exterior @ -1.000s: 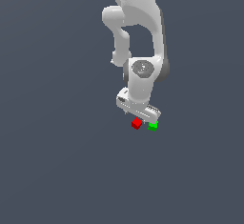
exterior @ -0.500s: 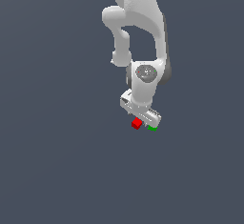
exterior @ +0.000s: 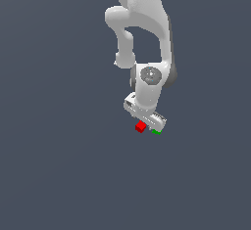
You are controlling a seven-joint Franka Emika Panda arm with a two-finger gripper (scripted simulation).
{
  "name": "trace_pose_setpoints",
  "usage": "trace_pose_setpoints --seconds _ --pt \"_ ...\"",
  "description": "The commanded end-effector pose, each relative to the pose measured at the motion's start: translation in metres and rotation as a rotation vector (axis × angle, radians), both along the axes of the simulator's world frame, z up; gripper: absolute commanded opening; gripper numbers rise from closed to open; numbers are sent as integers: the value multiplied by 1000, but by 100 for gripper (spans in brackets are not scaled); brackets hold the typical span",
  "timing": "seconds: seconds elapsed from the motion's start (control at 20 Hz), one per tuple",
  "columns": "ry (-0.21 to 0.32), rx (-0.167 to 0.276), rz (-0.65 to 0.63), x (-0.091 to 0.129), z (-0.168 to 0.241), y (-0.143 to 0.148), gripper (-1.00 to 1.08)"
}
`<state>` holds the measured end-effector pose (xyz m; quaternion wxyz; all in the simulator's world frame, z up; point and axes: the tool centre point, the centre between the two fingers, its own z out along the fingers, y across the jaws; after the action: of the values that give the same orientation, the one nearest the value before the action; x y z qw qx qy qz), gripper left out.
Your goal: Stack the red cube on top of the green cube.
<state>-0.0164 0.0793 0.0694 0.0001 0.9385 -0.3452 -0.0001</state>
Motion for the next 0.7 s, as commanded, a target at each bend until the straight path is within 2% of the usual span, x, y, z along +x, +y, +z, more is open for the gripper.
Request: trace_pose_setpoints --seconds 0.0,0.3,0.65 --pt "0 0 4 0 1 0 100" --pt "0 0 2 0 -8 -1 100" --pt "0 0 3 -1 -40 -1 100"
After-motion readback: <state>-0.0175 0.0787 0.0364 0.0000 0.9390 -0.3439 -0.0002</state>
